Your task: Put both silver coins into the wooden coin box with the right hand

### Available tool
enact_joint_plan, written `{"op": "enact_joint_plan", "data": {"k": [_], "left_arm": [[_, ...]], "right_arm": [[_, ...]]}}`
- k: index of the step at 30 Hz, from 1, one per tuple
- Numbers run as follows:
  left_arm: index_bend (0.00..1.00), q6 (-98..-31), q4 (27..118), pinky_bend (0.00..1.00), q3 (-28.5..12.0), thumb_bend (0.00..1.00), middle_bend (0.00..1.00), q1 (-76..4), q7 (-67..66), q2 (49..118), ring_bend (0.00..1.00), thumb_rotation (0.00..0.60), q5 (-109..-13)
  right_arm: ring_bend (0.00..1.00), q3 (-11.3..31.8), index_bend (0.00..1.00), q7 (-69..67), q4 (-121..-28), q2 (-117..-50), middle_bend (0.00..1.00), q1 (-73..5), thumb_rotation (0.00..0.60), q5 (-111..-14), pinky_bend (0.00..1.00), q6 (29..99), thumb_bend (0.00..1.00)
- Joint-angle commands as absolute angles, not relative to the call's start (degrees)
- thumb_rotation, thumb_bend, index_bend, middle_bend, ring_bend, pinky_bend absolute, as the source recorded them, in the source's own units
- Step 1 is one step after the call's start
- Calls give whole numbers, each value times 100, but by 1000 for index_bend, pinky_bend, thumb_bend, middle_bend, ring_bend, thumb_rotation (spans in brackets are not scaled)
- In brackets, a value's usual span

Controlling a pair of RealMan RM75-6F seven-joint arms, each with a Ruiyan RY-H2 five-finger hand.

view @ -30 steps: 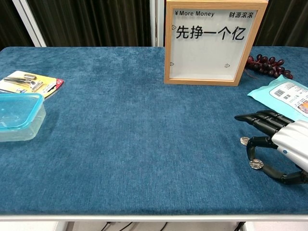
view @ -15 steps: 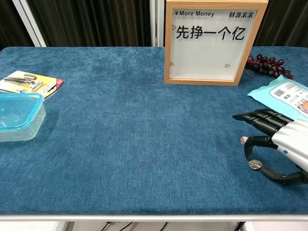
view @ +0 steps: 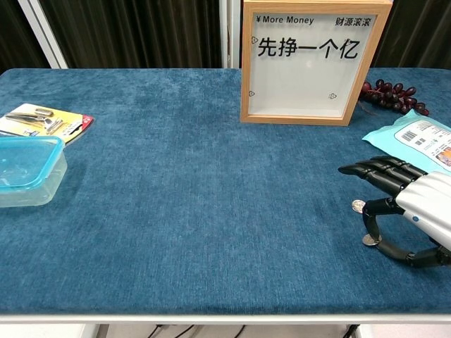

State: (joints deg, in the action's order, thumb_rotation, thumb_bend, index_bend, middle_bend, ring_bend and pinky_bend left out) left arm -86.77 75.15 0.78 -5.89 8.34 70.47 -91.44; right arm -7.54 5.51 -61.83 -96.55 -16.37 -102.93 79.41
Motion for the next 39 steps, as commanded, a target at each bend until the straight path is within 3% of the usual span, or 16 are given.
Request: {"op": "enact_joint_plan", "data": {"k": [1,9,21,31,39], "left_arm": [[0,-8679,7510,0,81,46,0,-587,840,7047,0,600,-9144],[0,-8694,7482,0,88,45,0,-566,880,7054,0,600,-9134],[0,-8702,7586,0,92,46,0,-575,886,7001,0,600,-9163],[0,-8737,7665,0,108,46,0,-571,916,6954,0,600,-9208],[0,-8703,7791,0,110,46,0,-621,873,6880,0,600,-9259]], "right_arm": [[0,-745,619,543,-6186,-9657,66,-1643,600,-10288,0,7946,334],[0,-666,671,477,-6182,-9663,74,-1704,600,-10244,0,7945,436],[0,-274,696,212,-6965,-9187,77,-1871,600,-10172,0,8320,452],[0,1000,705,464,-8994,-7735,77,-2442,600,-9587,0,8231,457],[0,2200,709,1415,-10214,-6676,71,-3267,600,-7722,0,6740,459]]}}
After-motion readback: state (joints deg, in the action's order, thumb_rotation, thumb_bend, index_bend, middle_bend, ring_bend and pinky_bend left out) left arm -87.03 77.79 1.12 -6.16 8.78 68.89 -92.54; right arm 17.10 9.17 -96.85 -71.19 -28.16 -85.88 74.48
